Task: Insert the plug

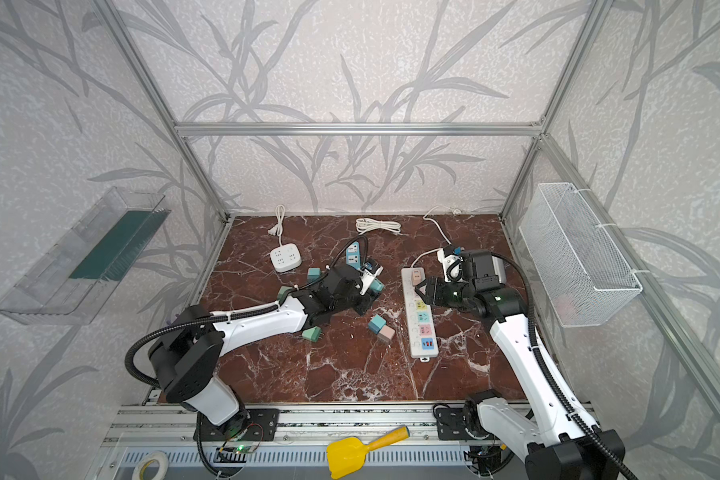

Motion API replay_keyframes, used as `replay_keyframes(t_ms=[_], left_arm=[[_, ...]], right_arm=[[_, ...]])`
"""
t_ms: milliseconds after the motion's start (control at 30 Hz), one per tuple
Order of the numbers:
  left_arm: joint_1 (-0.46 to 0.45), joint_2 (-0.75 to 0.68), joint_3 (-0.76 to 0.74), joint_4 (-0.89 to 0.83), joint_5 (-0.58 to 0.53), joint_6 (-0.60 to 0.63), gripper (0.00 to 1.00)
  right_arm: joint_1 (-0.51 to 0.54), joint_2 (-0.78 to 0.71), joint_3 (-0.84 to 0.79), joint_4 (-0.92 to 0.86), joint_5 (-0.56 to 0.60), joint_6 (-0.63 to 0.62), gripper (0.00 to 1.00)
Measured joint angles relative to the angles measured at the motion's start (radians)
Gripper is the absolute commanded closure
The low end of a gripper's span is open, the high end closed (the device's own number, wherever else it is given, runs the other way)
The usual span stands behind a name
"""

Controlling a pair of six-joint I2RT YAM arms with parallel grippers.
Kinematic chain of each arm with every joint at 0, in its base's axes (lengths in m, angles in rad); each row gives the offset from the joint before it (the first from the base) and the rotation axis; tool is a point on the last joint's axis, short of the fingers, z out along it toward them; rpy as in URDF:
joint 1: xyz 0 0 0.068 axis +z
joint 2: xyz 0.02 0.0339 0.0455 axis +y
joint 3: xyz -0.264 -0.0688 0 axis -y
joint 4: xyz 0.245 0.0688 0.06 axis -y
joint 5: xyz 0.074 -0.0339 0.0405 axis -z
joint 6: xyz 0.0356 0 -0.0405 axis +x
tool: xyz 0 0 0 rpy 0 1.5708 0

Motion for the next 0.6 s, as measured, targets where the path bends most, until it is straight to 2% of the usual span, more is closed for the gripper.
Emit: replay_keyframes(t_ms=[300, 600], left_arm=[[-0.066, -0.081, -0.043, 0.101, 0.077, 0.124, 0.72], [-0.091, -0.121, -0.111, 0.163, 0.108, 0.214, 0.73]], right_arm=[[0.026, 0.121, 0.158, -0.074, -0.084, -0.099, 0.49], [0.163, 0.190, 0.179, -0.098, -0.096, -0.133, 0.48]])
